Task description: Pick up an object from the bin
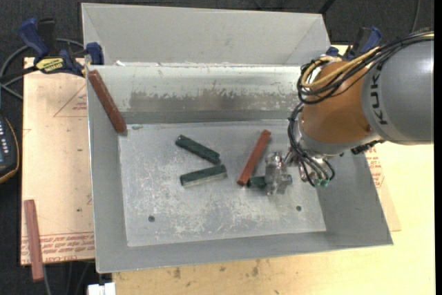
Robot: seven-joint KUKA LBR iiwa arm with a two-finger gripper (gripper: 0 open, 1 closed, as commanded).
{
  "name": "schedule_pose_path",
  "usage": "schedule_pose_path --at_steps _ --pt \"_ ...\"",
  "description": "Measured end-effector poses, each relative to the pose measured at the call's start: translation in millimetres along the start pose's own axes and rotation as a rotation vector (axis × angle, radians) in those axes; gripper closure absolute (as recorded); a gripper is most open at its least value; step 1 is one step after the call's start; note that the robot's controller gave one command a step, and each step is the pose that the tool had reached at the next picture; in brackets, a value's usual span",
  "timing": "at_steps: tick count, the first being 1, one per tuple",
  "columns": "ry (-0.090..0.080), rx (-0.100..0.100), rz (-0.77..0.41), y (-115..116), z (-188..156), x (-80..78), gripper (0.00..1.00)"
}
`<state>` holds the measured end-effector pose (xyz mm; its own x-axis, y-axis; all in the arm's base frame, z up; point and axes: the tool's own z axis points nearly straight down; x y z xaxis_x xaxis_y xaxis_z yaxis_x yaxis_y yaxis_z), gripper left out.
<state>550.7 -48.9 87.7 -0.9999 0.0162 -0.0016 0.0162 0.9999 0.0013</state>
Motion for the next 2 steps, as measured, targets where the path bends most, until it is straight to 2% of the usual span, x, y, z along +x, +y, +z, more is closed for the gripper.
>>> schedule_pose_path --at_steps 1,2 --pt "0.0 0.0 0.0 0.0 0.0 0.0 0.0" --pt "0.0 0.0 0.0 0.0 0.0 0.0 1.0"
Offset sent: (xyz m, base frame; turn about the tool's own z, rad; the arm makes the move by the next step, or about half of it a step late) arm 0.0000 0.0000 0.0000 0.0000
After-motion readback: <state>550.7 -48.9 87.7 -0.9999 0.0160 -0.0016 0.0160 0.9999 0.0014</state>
